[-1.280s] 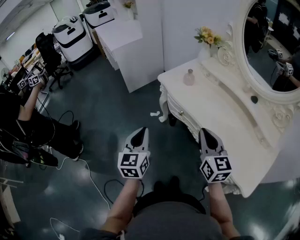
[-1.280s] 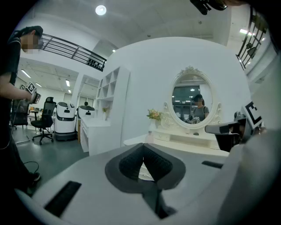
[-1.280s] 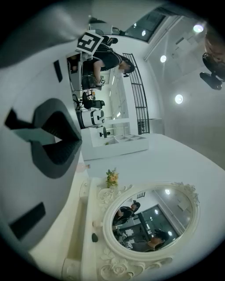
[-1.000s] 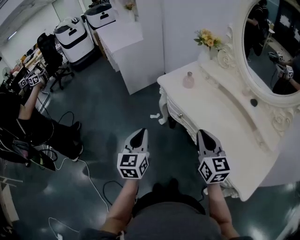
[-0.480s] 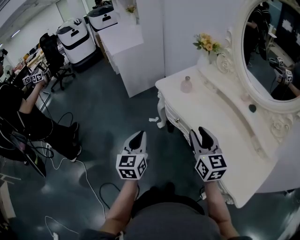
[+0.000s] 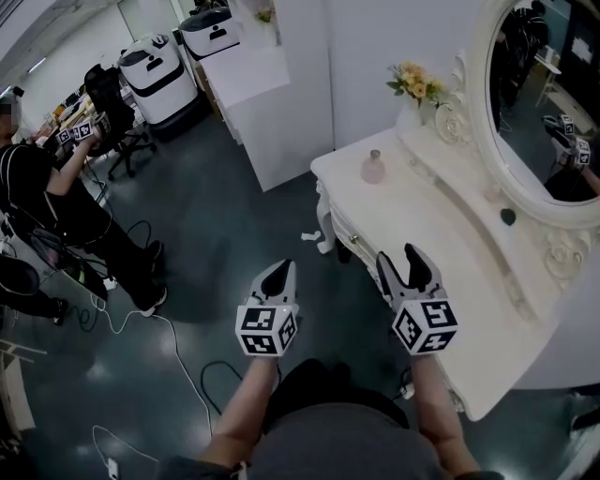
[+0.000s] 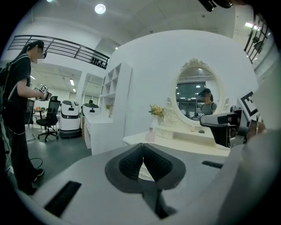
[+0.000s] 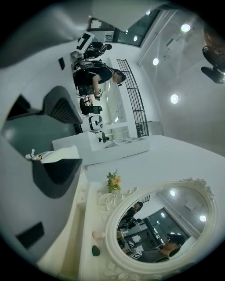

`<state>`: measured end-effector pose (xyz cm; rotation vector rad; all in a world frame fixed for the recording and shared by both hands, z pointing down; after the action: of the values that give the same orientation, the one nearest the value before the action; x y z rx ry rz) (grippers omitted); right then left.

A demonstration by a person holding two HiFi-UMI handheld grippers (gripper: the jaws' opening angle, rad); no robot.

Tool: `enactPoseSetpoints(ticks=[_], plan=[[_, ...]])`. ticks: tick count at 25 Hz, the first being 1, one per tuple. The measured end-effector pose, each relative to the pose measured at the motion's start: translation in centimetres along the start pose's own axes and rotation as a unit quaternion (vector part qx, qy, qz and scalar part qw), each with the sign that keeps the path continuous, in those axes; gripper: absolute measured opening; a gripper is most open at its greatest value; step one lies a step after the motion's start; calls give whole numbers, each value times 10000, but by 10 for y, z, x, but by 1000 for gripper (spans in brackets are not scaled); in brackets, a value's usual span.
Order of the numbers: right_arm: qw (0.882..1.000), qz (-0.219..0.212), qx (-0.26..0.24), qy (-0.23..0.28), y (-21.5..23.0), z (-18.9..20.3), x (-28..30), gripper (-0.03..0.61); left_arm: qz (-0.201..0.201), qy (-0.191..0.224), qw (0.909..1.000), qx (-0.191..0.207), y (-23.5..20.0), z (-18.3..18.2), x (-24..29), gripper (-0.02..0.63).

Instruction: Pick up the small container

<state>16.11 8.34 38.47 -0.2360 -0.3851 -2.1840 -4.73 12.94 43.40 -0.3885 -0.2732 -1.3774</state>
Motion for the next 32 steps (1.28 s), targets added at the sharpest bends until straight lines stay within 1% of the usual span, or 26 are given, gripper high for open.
enactPoseSetpoints(ticks=[7,14,20,32], plan=[[10000,-6,47,5,5,-5,5,284,-40,42,10000,22,3,-7,4,6],[9999,32,102,11,18,-9,24,319,-27,-41,10000,18,-3,-9,24,6],[9998,67,157,-71,23,-14,54,347,55,-90,9999,-3,-17,-16,49,6],[9981,351,303,-410,48,-19,137,356,317,-350,9988,-122,-57,-34,131,6]])
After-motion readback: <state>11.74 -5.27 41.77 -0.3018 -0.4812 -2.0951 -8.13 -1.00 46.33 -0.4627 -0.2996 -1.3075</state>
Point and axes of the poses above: the fingertips, and each gripper's own axes: x forward along the fingers, y to its right, z out of its underside, the point moved 1 cm from there along -x, backward along the fingers, and after that the axes turned 11 degrees about -y, right-handed, at the moved point
